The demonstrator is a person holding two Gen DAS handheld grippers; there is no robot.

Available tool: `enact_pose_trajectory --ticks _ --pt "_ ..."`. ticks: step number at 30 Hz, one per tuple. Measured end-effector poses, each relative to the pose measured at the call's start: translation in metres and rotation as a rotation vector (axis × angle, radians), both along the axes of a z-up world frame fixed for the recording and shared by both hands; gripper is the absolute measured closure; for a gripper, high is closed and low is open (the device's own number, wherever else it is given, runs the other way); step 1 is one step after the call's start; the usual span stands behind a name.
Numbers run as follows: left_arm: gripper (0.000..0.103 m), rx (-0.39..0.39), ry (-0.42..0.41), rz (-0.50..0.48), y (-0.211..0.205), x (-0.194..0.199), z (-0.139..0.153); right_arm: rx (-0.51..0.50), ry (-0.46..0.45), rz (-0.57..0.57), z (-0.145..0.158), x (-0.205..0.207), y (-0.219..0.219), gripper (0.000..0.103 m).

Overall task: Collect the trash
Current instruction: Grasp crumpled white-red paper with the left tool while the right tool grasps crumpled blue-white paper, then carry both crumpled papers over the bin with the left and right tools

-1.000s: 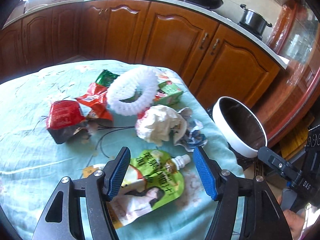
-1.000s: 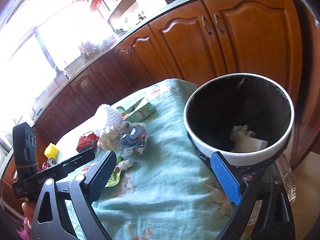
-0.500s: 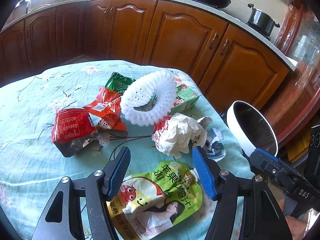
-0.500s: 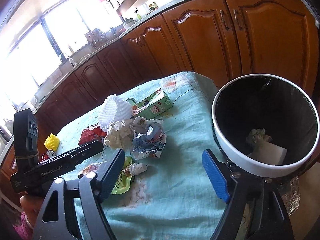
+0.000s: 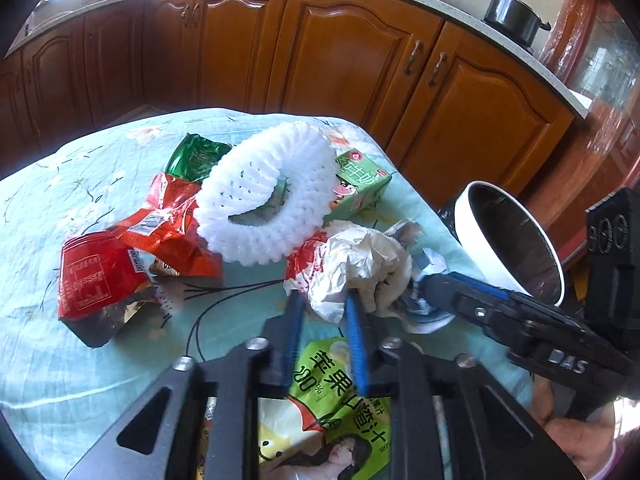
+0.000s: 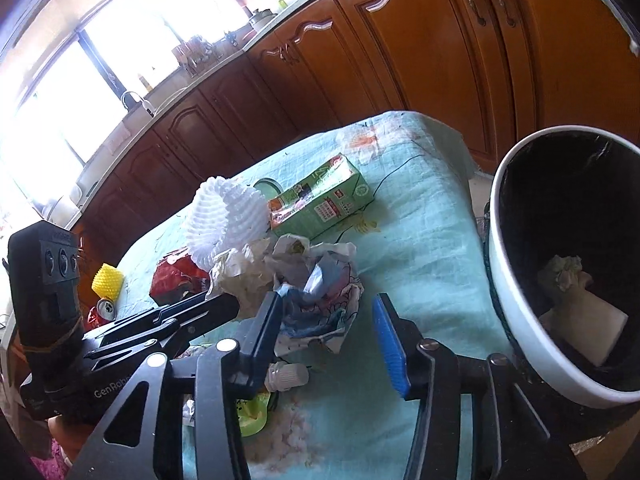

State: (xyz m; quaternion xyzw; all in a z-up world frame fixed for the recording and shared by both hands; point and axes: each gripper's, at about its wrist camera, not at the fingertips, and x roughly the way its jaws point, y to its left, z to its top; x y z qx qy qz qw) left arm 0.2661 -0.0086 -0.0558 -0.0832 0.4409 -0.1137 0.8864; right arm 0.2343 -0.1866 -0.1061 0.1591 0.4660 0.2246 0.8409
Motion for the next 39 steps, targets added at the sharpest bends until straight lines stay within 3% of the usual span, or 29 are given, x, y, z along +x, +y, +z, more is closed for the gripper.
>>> enact_pose_trajectory --ticks 4,9,10,11,27,39 --pt "0.09 0.006 -0.021 -0.009 0.0 -0.002 0.001 0.003 -0.017 0.008 -0.001 -0.007 0.0 0.085" --pt "0.091 -0.018 -0.039 -0.009 0.003 -0.013 0.008 -0.001 -0.043 -0.013 0.008 -0.017 -0.012 0.089" --pt "0.091 -0.02 -0.048 -0.013 0.003 -0.016 0.011 0.001 -0.049 -0.019 0.011 -0.02 -0.015 0.099" --pt "0.091 -0.024 -0.056 -0.019 0.002 -0.019 0.014 -0.001 -0.051 -0.026 0.012 -0.021 -0.019 0.102" --pt "0.091 -0.051 -0.124 -0.107 -0.02 -0.044 0.044 -0.015 -0.14 -0.117 0.049 -0.049 -0.069 0.103" --pt "0.091 -0.038 -0.133 -0.197 -0.063 -0.034 0.049 -0.029 -0.18 -0.212 0.066 -0.052 -0.121 0.103"
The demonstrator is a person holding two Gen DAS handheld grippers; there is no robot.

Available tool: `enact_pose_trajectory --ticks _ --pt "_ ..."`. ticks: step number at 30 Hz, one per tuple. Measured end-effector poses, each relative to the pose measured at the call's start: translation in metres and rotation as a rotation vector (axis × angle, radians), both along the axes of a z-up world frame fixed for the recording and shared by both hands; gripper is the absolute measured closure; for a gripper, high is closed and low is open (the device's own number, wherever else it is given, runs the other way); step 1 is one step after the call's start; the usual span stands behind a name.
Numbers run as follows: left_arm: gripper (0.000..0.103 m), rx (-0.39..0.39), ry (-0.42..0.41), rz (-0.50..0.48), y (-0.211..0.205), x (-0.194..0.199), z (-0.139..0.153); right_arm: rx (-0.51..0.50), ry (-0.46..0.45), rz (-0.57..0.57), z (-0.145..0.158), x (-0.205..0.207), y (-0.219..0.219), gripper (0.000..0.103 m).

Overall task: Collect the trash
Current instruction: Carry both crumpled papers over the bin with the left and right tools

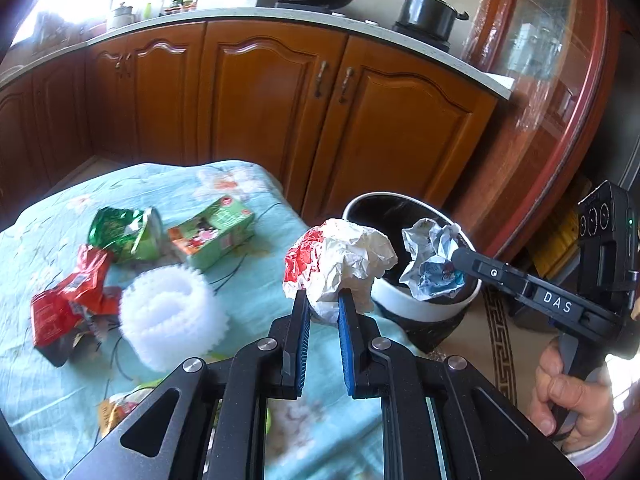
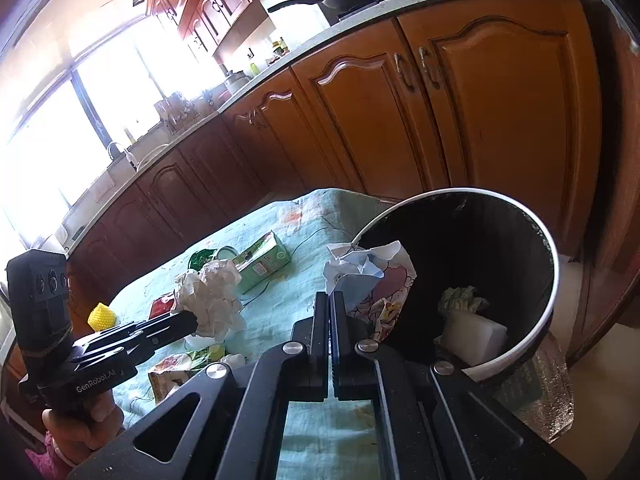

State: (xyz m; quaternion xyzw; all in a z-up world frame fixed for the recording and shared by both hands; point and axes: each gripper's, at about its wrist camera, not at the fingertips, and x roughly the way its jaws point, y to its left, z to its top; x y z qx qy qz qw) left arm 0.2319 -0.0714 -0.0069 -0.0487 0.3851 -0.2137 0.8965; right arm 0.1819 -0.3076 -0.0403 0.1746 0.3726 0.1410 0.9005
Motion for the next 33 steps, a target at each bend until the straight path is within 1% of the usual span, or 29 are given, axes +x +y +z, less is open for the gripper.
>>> enact_pose_trajectory --ticks 8,15,25,33 --pt "0.091 0.034 0.005 -0.07 -0.042 0.022 -0.004 -0.005 0.005 -0.064 -0.002 0.005 -0.034 0.103" --pt "0.091 0.059 0.021 -0.104 -0.073 0.05 -0.009 -0.007 0.019 -0.087 -0.009 0.017 -0.049 0.103" --pt "0.09 0.102 0.053 -0.128 -0.111 0.082 -0.025 -0.006 0.046 -0.105 -0.021 0.031 -0.068 0.103" --pt "0.088 0.124 0.07 -0.133 -0.133 0.092 -0.037 -0.002 0.073 -0.108 -0.031 0.038 -0.076 0.102"
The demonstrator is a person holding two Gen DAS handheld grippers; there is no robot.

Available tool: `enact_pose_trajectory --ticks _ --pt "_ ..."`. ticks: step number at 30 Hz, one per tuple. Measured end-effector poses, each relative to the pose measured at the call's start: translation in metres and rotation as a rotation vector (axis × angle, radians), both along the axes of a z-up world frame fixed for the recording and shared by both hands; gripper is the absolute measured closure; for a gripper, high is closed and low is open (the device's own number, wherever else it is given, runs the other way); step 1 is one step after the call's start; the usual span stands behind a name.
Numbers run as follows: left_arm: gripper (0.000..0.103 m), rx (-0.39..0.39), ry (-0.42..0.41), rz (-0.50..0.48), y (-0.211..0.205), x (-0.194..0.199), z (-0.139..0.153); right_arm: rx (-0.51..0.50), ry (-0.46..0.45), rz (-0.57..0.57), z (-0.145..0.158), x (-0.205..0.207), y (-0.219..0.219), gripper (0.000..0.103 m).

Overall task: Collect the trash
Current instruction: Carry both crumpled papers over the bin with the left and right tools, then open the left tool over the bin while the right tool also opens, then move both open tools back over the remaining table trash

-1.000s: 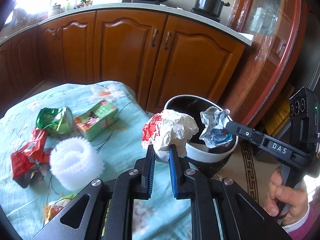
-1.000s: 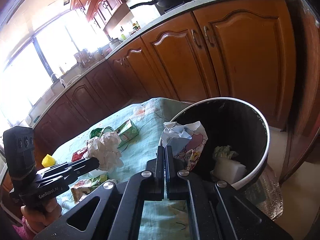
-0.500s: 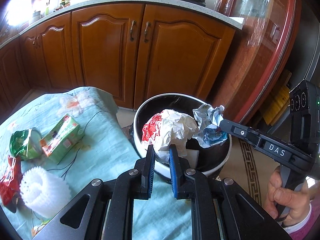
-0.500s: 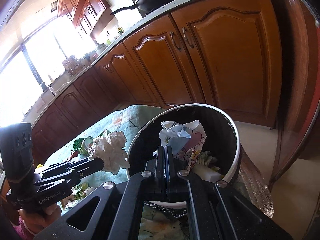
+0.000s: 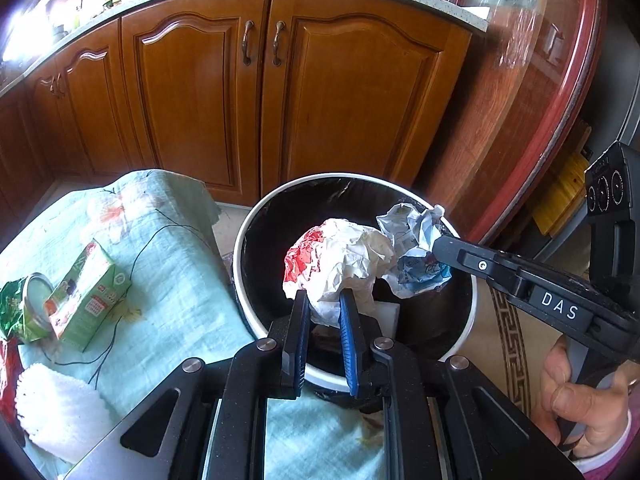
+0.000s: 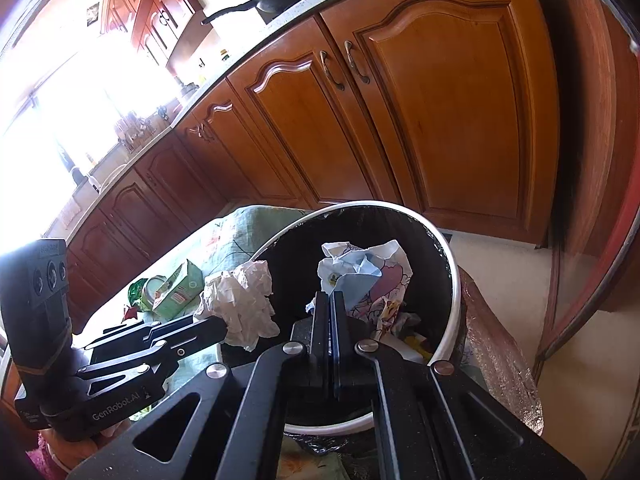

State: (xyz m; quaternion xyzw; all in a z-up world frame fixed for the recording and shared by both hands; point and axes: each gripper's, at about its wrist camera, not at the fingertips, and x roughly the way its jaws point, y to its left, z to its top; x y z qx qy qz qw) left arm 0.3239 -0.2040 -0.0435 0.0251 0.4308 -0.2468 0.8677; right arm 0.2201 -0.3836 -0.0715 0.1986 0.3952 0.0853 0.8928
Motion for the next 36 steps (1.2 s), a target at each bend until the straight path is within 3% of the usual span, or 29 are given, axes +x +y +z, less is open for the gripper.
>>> enact_pose_trajectory --ticks 6,8,10,17,23,36 --pt "0.062 -0.002 0.017 0.027 -0.001 0.004 -0.006 -0.007 0.021 -0.02 -0.005 0.002 -0.004 0.089" --pt "0.06 -0.004 0.019 0.032 0.002 0.003 -0.007 -0.007 0.023 -0.028 -0.006 0.001 -0.006 0.066" --pt "0.058 -0.008 0.024 0.04 0.006 0.0 -0.009 -0.006 0.014 -0.034 -0.006 -0.003 -0.005 0.052" --pt "0.05 -0.039 0.028 0.08 0.029 -0.017 -0.009 -0.016 -0.03 -0.033 0.002 -0.015 0.004 0.026" --pt "0.047 -0.064 0.018 0.125 0.057 -0.039 -0.003 -0.006 -0.051 -0.014 0.008 -0.026 0.023 0.017" --pt "0.047 -0.107 0.007 0.246 0.132 -0.093 0.012 0.04 -0.02 0.063 0.001 -0.045 0.075 0.016"
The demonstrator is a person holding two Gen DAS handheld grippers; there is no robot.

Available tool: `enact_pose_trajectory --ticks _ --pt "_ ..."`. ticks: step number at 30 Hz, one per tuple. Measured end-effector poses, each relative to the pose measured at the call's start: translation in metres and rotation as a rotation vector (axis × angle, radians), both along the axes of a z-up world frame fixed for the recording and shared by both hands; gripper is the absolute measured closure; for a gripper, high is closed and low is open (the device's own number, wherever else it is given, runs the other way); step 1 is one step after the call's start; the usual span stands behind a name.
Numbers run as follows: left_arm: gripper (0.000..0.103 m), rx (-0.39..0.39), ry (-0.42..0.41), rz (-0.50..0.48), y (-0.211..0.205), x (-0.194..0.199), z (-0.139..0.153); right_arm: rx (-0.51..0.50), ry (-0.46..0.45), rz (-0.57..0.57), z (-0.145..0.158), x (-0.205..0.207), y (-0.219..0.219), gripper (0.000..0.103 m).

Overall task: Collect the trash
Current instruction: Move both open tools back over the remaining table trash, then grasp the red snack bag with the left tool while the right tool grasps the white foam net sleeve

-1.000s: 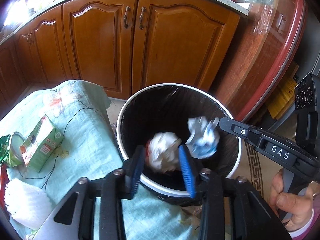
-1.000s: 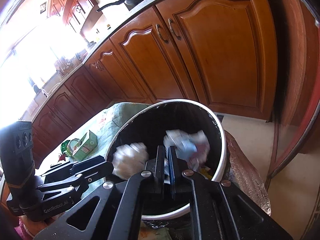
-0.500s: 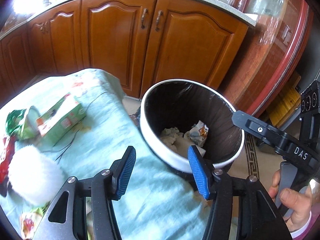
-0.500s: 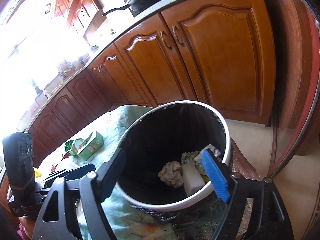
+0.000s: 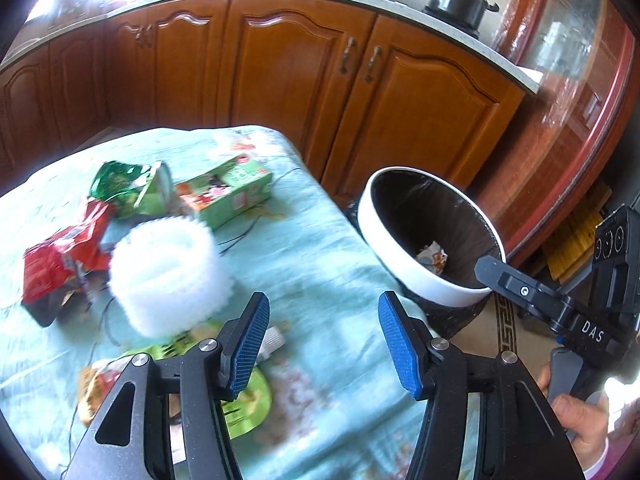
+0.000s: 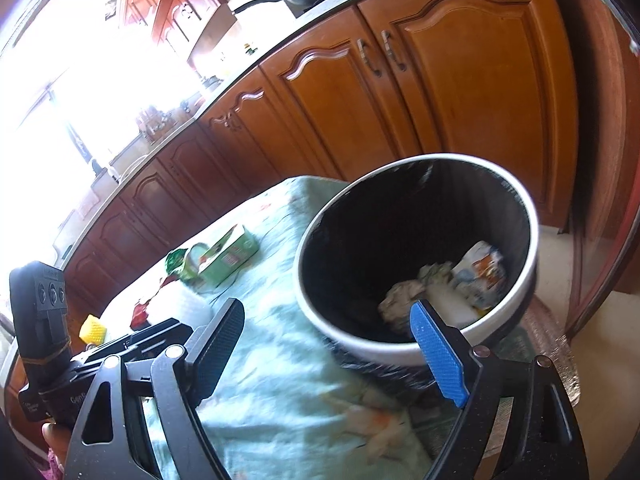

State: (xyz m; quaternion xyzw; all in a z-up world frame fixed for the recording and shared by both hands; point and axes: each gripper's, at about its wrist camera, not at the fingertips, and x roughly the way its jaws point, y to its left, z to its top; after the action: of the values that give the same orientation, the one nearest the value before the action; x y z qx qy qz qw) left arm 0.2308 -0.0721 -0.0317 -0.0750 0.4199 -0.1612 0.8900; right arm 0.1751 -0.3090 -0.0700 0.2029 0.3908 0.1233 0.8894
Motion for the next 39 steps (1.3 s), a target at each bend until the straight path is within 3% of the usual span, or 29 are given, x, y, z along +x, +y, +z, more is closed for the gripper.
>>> enact_pose_trajectory --ticks 17,25,39 --pt "0.047 -0.053 0.008 0.194 0.094 -0.047 0.009 -0.013 0.013 0.172 -0.002 -0.004 0.088 0.016" --pt "0.045 -0.06 0.008 0.274 0.13 -0.06 0.014 -0.01 0.013 0.241 -0.001 0.002 0.126 0.011" --pt "0.044 -0.042 0.032 0.386 0.181 -0.04 0.003 0.02 0.048 0.282 -0.009 0.038 0.161 0.011"
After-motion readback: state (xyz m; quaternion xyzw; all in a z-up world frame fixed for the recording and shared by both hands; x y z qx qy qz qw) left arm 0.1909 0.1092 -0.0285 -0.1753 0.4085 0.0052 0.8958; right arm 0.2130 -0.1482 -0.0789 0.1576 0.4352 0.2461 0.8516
